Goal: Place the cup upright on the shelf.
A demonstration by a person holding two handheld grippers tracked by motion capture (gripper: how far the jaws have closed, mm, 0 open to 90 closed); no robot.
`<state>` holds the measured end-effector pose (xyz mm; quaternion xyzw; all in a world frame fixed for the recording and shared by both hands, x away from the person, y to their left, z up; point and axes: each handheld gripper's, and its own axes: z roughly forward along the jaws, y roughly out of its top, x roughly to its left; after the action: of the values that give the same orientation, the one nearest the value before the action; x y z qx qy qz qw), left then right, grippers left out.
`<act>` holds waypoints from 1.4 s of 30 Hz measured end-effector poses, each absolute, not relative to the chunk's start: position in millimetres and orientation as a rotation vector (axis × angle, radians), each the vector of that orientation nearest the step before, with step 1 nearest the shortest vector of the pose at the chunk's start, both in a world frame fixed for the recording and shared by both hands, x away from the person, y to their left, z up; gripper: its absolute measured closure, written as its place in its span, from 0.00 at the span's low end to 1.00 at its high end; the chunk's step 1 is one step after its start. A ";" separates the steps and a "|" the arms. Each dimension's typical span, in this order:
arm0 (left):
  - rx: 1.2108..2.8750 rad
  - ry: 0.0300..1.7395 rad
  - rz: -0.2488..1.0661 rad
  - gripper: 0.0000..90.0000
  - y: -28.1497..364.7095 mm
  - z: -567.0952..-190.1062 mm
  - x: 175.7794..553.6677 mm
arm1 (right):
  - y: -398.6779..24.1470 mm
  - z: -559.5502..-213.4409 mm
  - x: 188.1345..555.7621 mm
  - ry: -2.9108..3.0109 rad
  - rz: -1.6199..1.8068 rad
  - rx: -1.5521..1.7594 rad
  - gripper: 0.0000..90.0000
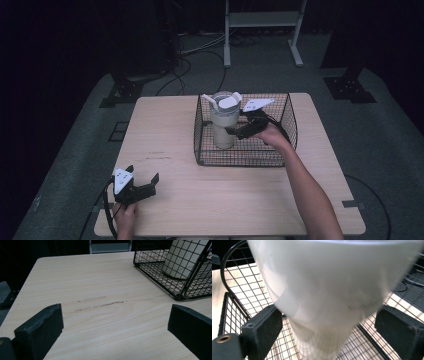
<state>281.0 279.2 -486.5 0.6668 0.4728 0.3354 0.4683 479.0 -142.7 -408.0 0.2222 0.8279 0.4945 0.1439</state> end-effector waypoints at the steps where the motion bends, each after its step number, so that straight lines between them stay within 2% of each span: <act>1: 1.635 1.160 0.823 0.00 279.2 -486.5 281.0 | -142.7 -408.0 479.0 2.387 1.426 0.641 0.08; 42: 1.645 1.153 0.828 0.00 277.5 -486.7 281.2 | -187.5 -367.9 439.4 2.347 1.369 0.704 0.09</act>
<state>281.2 277.5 -486.7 0.6700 0.4697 0.3373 0.4655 439.4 -187.5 -367.9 0.2474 0.8245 0.4809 0.1664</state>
